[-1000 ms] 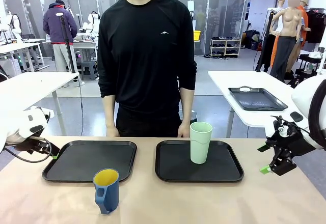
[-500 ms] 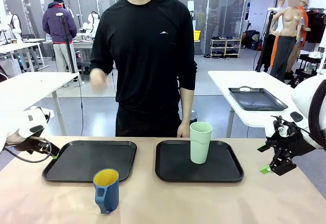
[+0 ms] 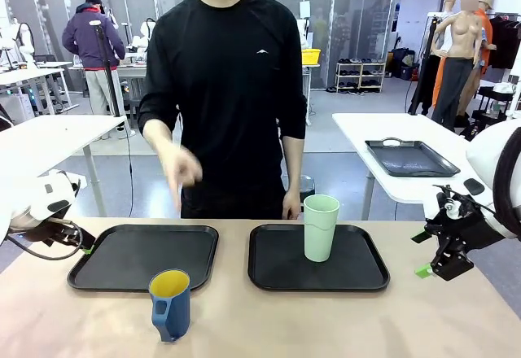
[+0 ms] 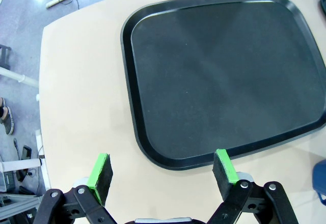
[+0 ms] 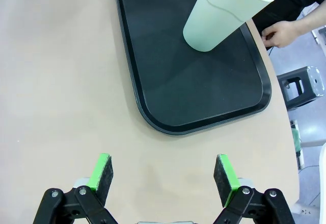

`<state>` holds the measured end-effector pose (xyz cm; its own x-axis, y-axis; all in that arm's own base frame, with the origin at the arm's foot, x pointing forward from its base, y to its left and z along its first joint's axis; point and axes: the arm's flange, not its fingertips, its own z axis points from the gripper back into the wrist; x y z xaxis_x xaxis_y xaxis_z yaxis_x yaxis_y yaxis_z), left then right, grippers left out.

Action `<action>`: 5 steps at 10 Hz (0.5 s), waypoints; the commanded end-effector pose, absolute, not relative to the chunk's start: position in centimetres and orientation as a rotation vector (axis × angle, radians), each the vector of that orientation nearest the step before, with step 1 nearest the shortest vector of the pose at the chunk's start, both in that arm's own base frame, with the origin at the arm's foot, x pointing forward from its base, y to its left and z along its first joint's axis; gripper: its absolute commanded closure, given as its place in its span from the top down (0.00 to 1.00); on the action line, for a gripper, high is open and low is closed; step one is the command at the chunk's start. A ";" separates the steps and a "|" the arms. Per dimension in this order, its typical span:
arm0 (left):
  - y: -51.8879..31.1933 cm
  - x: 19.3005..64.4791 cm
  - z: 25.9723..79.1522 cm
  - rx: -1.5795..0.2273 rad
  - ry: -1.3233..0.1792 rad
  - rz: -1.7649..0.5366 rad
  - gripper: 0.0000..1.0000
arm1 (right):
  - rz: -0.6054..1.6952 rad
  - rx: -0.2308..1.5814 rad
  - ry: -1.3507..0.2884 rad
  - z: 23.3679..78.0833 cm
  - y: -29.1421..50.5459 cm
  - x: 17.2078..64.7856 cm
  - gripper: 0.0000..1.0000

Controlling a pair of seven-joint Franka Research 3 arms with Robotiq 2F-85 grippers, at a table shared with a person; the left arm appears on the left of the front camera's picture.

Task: Sort and store the cups by type.
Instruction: Pick up the Handle plastic cup and place it into the empty Flat Tray.

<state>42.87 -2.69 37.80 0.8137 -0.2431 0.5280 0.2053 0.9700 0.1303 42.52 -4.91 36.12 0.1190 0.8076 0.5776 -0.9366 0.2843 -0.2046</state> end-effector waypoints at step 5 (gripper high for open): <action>-2.7 42.9 37.8 0.074 -0.569 -0.246 1.00 | 1.297 0.234 -0.667 36.2 -4.8 42.6 1.00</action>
<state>42.87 -2.69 37.80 0.8137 -0.2431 0.5280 0.2053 0.9700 0.1303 42.52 -4.91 36.12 0.1190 0.8076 0.5776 -0.9366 0.2843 -0.2046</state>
